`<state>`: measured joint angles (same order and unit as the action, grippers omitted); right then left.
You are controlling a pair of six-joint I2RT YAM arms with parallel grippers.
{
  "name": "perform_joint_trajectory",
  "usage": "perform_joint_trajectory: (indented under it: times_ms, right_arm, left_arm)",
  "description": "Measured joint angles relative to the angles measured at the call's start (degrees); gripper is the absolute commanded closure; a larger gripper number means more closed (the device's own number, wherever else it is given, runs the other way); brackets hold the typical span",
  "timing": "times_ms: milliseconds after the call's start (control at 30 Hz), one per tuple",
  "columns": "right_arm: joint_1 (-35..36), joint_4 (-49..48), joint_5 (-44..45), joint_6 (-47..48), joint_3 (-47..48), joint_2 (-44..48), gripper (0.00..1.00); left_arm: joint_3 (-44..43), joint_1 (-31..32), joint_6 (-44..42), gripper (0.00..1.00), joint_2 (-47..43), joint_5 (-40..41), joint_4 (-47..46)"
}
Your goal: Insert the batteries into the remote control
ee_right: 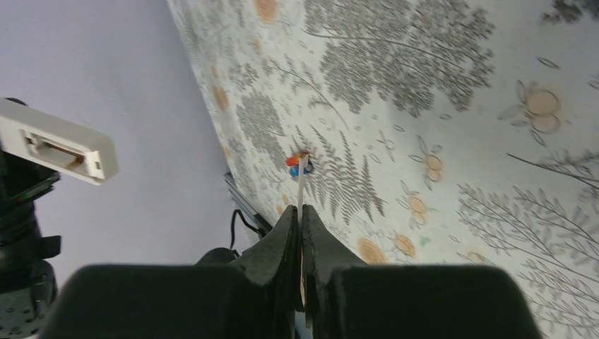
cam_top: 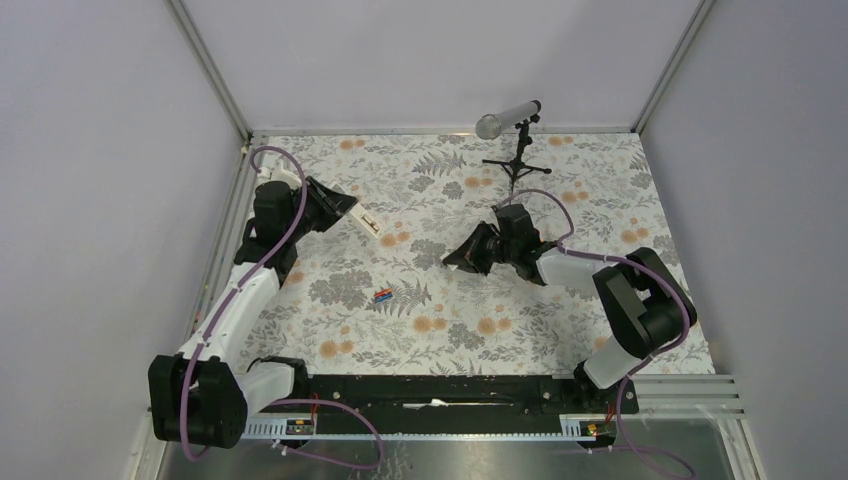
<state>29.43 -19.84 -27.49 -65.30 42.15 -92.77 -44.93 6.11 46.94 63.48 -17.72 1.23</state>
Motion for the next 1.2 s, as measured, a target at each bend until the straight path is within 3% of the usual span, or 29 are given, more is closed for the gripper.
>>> perform_joint_trajectory:
  times_ms: [400,733,833,1033,1200]
  right_arm:
    - [-0.6,4.1,-2.3,2.7,-1.6,-4.5,0.69]
    - [-1.7,15.9,-1.6,8.2,1.2,-4.6,0.37]
    - [-1.9,22.0,0.4,12.3,2.9,-3.3,0.35]
    - [-1.9,30.9,8.0,21.6,4.9,3.3,0.44]
    - [-0.8,28.6,8.3,28.0,7.3,6.7,0.51]
  left_arm:
    - [0.4,0.0,-1.5,1.0,0.0,-0.2,1.3]
    - [0.4,0.0,-2.0,1.0,0.0,0.2,2.2]
    - [0.4,0.0,-2.4,1.0,-0.1,0.5,2.7]
    - [0.3,0.0,-4.1,1.0,-1.6,1.6,5.1]
    - [-1.8,-0.5,-7.4,1.0,-1.5,1.2,10.3]
